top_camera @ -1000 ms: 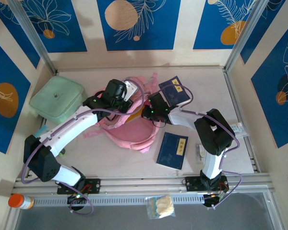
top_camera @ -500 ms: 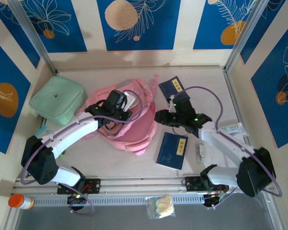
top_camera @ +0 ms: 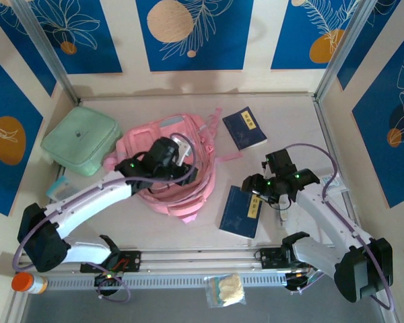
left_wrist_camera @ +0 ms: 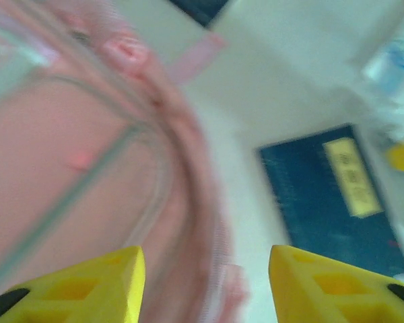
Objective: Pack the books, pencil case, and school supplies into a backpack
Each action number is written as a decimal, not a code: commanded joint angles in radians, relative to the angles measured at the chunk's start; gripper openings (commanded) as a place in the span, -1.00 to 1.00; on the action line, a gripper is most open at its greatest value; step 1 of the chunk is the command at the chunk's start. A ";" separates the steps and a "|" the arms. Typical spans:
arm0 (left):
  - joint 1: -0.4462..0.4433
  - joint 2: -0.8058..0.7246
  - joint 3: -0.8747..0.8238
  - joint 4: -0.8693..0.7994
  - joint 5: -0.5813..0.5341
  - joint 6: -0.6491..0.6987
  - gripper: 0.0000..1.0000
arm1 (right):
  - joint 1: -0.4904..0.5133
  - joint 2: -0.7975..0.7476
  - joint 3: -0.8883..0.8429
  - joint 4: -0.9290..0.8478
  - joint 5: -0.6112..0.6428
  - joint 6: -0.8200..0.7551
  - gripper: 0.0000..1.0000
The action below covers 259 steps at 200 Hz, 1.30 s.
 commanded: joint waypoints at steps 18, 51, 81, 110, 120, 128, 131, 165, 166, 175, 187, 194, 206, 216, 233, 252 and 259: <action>-0.201 0.096 -0.070 0.229 0.030 -0.314 0.08 | -0.009 -0.063 -0.105 -0.068 0.022 0.096 0.26; -0.287 0.240 -0.079 0.308 -0.020 -0.406 0.04 | -0.002 -0.096 -0.199 -0.022 0.010 0.160 0.29; -0.321 0.368 -0.069 0.372 -0.020 -0.427 -0.03 | -0.001 -0.084 -0.251 0.039 -0.006 0.170 0.34; -0.329 0.440 -0.080 0.422 -0.033 -0.461 -0.14 | 0.001 -0.049 -0.247 0.064 -0.027 0.160 0.35; -0.329 0.453 -0.085 0.434 -0.038 -0.462 -0.16 | 0.005 -0.044 -0.248 0.071 -0.034 0.160 0.36; -0.330 0.465 -0.085 0.432 -0.049 -0.462 -0.19 | 0.007 -0.039 -0.249 0.072 -0.036 0.157 0.38; -0.329 0.469 -0.084 0.430 -0.051 -0.462 -0.20 | 0.007 -0.038 -0.248 0.073 -0.036 0.156 0.38; -0.329 0.516 -0.081 0.455 -0.043 -0.471 -0.37 | 0.016 0.002 -0.239 0.084 -0.029 0.162 0.43; -0.329 0.517 -0.080 0.455 -0.045 -0.472 -0.37 | 0.017 0.004 -0.238 0.084 -0.027 0.162 0.43; -0.329 0.521 -0.085 0.456 -0.057 -0.474 -0.38 | 0.027 0.016 -0.234 0.084 -0.009 0.163 0.46; -0.329 0.531 -0.094 0.462 -0.072 -0.475 -0.37 | 0.037 0.038 -0.237 0.100 -0.003 0.165 0.48; -0.328 0.540 -0.095 0.462 -0.070 -0.478 -0.38 | 0.040 0.048 -0.238 0.111 -0.010 0.166 0.49; -0.329 0.549 -0.095 0.470 -0.061 -0.480 -0.41 | 0.047 0.062 -0.233 0.122 -0.034 0.170 0.50; -0.329 0.553 -0.096 0.472 -0.060 -0.485 -0.42 | 0.056 0.064 -0.227 0.135 -0.062 0.169 0.49; -0.329 0.552 -0.094 0.441 -0.090 -0.485 -0.46 | 0.067 0.045 -0.203 0.116 -0.071 0.163 0.49; -0.328 0.550 -0.099 0.429 -0.104 -0.485 -0.48 | 0.057 -0.019 -0.195 0.107 -0.095 0.156 0.49; -0.329 0.549 -0.099 0.428 -0.103 -0.483 -0.48 | 0.046 -0.042 -0.197 0.109 -0.116 0.152 0.49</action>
